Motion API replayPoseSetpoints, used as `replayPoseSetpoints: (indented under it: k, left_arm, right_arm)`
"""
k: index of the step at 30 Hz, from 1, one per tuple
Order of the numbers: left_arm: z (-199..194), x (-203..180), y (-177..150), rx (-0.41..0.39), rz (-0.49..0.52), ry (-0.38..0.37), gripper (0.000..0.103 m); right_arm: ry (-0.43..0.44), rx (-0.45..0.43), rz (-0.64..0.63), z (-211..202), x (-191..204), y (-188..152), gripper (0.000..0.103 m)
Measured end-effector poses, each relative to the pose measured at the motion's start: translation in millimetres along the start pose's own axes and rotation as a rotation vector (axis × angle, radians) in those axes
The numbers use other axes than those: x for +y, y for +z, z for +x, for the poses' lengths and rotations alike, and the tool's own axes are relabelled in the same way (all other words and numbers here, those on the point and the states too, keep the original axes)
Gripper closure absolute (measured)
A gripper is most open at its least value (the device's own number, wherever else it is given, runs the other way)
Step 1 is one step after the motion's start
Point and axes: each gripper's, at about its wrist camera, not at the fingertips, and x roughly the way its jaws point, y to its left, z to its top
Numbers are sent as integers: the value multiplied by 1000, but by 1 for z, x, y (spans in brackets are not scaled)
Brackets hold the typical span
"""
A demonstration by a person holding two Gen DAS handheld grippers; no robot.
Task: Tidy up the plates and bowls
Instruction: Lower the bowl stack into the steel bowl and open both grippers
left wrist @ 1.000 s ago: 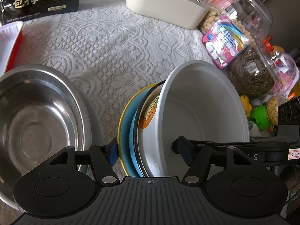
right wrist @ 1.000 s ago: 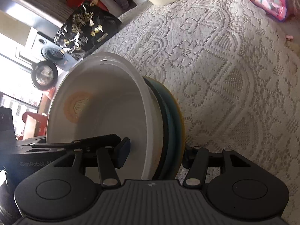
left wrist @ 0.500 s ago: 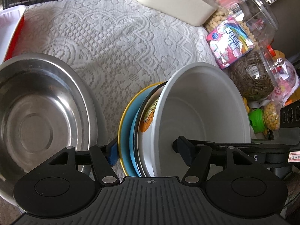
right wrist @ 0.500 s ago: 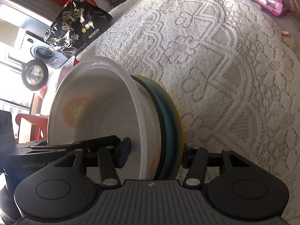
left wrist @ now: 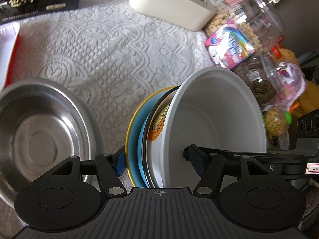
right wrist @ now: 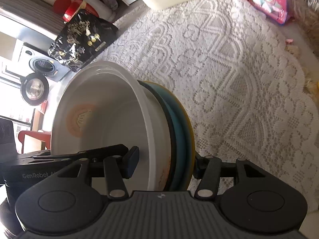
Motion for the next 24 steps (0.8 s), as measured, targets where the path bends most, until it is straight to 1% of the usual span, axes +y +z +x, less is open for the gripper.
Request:
replayPoseSetpoints:
  k: [3, 6, 9, 11, 15, 18, 20, 21, 22, 24]
  left_arm:
    - [-23, 4, 5, -6, 15, -10, 35]
    - [-54, 16, 6, -47, 44, -3, 35]
    - [-81, 42, 2, -82, 41, 16, 35]
    - [-91, 64, -1, -83, 22, 25, 35]
    - [-95, 111, -15, -60, -16, 62, 35]
    - [-85, 137, -21, -22, -34, 86, 36]
    - [-76, 149, -23, -7, -27, 96, 38]
    - [-76, 154, -24, -22, -26, 83, 40]
    - [-75, 154, -24, -26, -5, 89, 43]
    - [-72, 154, -24, -23, 28, 96, 46]
  right_arm:
    - [-6, -30, -13, -11, 22, 1, 49]
    - [6, -57, -43, -16, 51, 0, 48]
    - [24, -47, -82, -8, 85, 0, 48]
    - [27, -21, -111, 7, 109, 0, 48]
    - [29, 86, -158, 52, 144, -4, 49]
    - [18, 171, -135, 87, 152, -8, 48]
    - [-15, 189, -141, 103, 155, -11, 48]
    - [-30, 191, -140, 108, 156, -12, 48]
    - [-35, 177, -138, 110, 158, -10, 45]
    - [-61, 168, -146, 112, 163, -8, 45]
